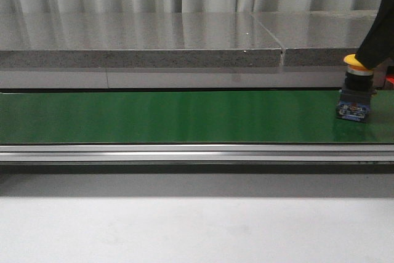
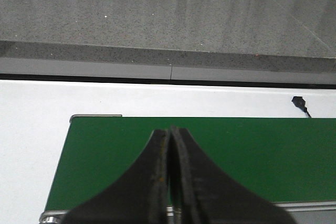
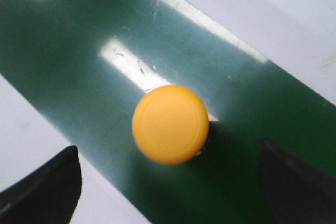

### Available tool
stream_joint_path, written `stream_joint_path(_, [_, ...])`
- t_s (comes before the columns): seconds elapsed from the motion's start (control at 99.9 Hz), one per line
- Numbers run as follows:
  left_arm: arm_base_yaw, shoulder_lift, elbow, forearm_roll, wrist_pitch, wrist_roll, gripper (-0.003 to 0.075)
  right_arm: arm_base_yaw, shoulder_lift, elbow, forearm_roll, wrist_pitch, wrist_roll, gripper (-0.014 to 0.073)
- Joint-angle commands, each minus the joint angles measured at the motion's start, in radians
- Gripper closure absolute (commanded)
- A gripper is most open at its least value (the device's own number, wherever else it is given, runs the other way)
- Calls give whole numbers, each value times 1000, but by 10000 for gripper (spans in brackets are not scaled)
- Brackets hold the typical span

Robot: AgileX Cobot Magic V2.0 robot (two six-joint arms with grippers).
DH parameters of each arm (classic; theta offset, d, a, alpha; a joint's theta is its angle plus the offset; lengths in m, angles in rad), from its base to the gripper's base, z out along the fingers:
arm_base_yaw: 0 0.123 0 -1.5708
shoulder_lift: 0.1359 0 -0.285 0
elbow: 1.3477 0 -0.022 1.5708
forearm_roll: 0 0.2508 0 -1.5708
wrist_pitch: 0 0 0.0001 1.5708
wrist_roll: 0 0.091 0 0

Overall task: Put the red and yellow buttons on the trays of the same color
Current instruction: 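Grasp the yellow button at the belt end with the right gripper, then lower the yellow button into the yellow tray and open the right gripper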

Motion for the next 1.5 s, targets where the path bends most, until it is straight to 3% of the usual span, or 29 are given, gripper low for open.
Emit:
stream_joint_path(0.0, [2,4,-26,-7,-74,-8,739,8,-10,-21,34,-90,-13,-72])
stream_joint_path(0.25, [2,4,-26,-7,-74,-8,739,8,74,-21,34,-191,-12,-69])
stream_joint_path(0.32, [2,4,-26,-7,-74,-8,739,8,91,-21,34,-187,-6,-22])
stream_joint_path(0.39, [2,4,-26,-7,-74,-8,739,8,100,-21,29,-175,15,90])
stream_joint_path(0.541, [2,4,-26,-7,-74,-8,739,7,97,-30,-13,-115,65,433])
stream_joint_path(0.631, [2,4,-26,-7,-74,-8,739,7,87,-50,-49,-78,104,536])
stream_joint_path(0.871, [2,4,-26,-7,-74,-8,739,0,7,-122,-222,-51,284,538])
stream_joint_path(1.011, [2,4,-26,-7,-74,-8,739,-57,-51,-130,-281,-53,366,538])
stream_joint_path(1.191, [2,4,-26,-7,-74,-8,739,-238,-93,-130,-281,-59,467,538])
stream_joint_path(1.342, [2,4,-26,-7,-74,-8,739,-432,-98,-129,-281,-59,627,538])
stream_joint_path(1.492, [2,4,-26,-7,-74,-8,739,-616,-97,-108,-281,-160,688,538])
